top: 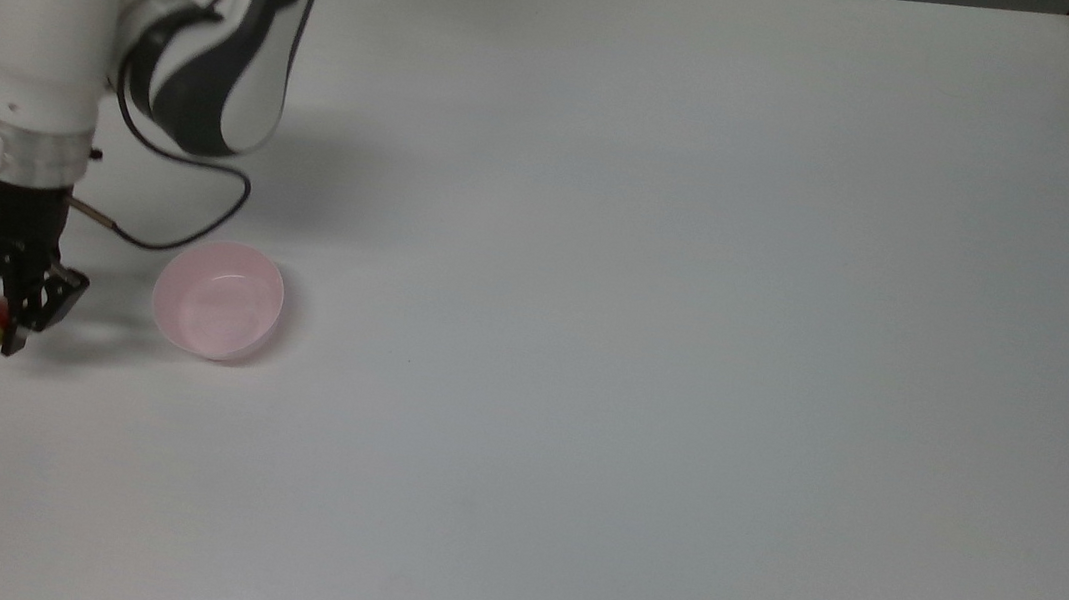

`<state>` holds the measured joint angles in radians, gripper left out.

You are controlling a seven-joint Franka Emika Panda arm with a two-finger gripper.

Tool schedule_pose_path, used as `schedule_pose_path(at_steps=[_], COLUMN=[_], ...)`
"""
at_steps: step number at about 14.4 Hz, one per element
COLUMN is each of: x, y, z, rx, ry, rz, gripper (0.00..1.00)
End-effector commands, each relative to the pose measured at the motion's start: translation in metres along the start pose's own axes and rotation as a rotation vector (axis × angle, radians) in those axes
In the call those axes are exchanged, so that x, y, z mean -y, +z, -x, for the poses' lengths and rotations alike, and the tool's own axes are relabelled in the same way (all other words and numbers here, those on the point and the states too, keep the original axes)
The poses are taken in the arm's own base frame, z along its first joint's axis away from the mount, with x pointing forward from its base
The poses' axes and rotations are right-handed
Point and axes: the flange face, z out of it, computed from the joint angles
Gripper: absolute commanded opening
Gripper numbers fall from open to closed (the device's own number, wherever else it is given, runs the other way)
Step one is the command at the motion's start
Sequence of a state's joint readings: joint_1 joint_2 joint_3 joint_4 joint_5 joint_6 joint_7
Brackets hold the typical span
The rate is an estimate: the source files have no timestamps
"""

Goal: Pick up strawberry from bowl
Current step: 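Lift the strawberry up out of the bowl and carry it aside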

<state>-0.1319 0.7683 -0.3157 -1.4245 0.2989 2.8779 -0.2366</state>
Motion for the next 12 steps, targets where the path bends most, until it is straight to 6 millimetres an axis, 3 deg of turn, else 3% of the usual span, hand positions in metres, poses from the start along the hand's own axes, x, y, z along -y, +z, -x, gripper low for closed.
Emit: schedule_pose_path(at_steps=[1, 3, 5, 8, 10, 12], x=[0.002, 0.002, 0.004, 0.011, 0.011, 0.012], y=[0.023, 0.024, 0.026, 0.013, -0.023, -0.074], z=[0.008, 0.008, 0.013, 0.002, -0.015, -0.031], rx=[-0.061, -0.058, -0.044, -0.060, -0.045, 0.073], ry=[0.041, 0.039, 0.013, 0.022, 0.088, 0.130], rz=[0.019, 0.019, 0.020, 0.007, -0.022, -0.089], gripper=[0.47, 0.67, 1.00, 1.00, 1.00, 1.00])
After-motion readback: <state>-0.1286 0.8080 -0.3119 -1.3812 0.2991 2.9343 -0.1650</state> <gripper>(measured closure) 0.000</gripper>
